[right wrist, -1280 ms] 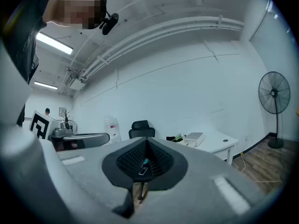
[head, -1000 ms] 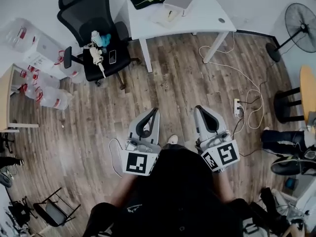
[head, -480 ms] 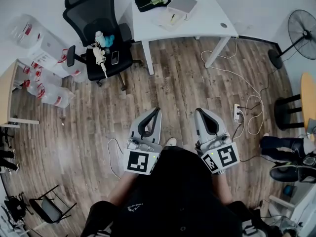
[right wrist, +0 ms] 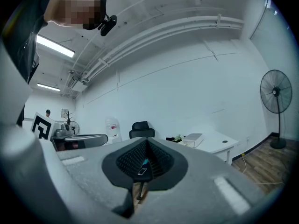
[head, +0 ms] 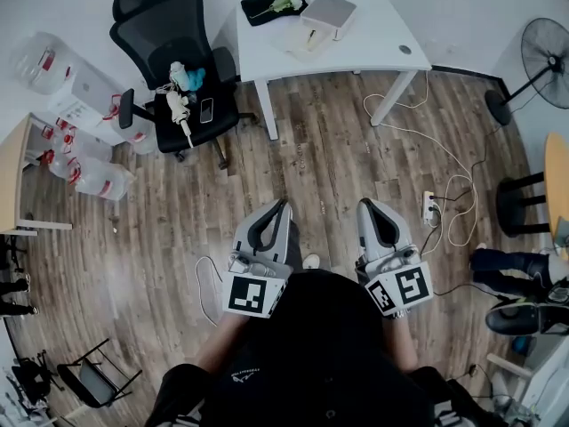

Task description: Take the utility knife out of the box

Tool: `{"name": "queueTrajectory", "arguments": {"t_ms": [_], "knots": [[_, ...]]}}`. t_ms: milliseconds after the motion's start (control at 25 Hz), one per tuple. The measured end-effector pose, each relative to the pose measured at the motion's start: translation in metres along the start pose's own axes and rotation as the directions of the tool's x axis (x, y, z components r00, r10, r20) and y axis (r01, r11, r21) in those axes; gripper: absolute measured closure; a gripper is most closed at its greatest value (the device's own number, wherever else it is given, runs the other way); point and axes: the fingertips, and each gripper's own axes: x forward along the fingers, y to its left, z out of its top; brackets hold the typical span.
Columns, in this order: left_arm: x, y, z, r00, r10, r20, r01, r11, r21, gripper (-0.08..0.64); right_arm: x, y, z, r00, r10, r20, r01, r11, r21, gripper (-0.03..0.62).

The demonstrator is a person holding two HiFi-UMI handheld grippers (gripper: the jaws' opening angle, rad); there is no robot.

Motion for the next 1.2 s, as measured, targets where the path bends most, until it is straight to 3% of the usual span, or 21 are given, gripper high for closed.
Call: {"name": "queueTrajectory", "arguments": {"t_ms": [360, 760, 1200], "knots": [[0.081, 0.018, 0.003, 0.998, -0.065, 0.022, 0.066, 0.998, -0.024, 0.554, 0.045, -0.049, 0.005, 0.998, -0.061, -0.022, 0.062, 0.998, 0.010, 0.588], [0.171, 0.069, 0.005, 0.995, -0.092, 0.027, 0.093, 0.995, -0.023, 0.554, 0.128, -0.093, 0.015, 0.995, -0.081, -0.051, 0.081, 0.997, -0.009, 0.588], [0.237, 0.128, 0.015, 0.989, -0.138, 0.050, 0.138, 0.990, -0.008, 0.554, 0.215, -0.110, 0.020, 0.994, -0.097, -0.052, 0.097, 0.995, -0.010, 0.588]]}}
